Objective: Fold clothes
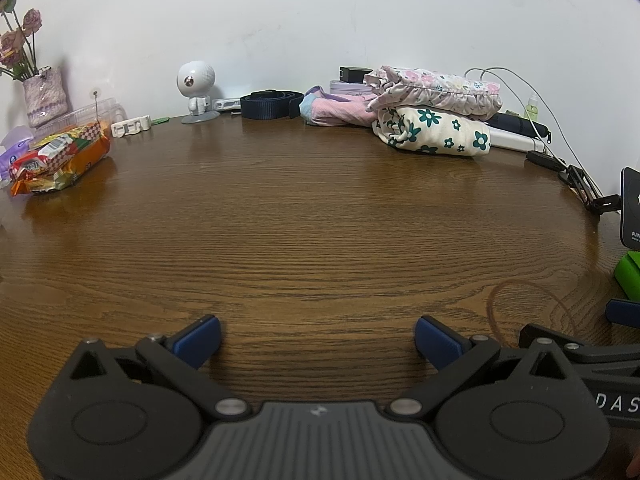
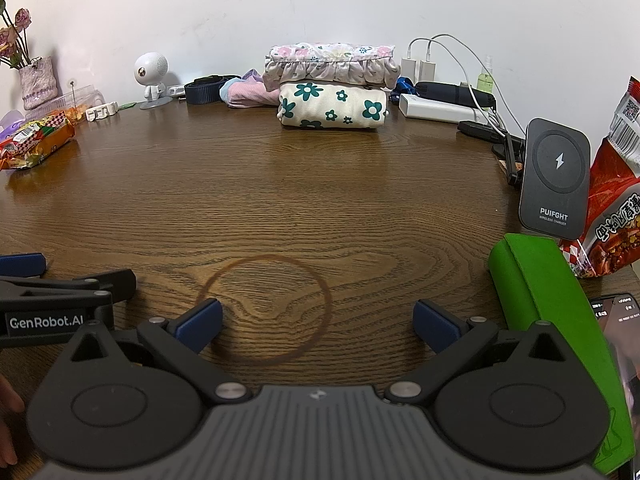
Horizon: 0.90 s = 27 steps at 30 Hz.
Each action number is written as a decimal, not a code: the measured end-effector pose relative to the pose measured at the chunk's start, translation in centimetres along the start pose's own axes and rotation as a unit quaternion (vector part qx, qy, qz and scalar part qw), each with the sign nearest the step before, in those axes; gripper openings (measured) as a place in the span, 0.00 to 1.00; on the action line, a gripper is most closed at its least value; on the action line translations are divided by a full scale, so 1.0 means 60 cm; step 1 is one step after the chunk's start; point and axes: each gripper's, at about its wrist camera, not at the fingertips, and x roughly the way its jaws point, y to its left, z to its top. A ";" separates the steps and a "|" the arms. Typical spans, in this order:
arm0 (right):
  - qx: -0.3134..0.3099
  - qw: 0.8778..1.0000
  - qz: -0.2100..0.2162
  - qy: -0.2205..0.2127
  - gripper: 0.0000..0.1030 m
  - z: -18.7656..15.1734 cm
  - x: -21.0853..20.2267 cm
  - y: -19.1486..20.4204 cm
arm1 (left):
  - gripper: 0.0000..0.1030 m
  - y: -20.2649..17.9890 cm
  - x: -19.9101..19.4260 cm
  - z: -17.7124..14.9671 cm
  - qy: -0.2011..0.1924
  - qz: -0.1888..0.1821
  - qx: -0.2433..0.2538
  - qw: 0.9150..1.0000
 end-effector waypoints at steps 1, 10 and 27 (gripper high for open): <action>0.000 1.000 0.000 0.000 1.00 0.000 0.000 0.000 | 1.00 0.000 0.000 0.000 0.000 0.000 0.000 1.000; 0.000 1.000 0.000 0.000 1.00 0.000 0.000 0.000 | 1.00 0.000 0.000 0.000 0.000 0.000 0.000 1.000; 0.001 1.000 -0.002 0.000 1.00 0.006 0.004 0.000 | 1.00 0.000 0.000 -0.007 0.000 0.001 -0.001 1.000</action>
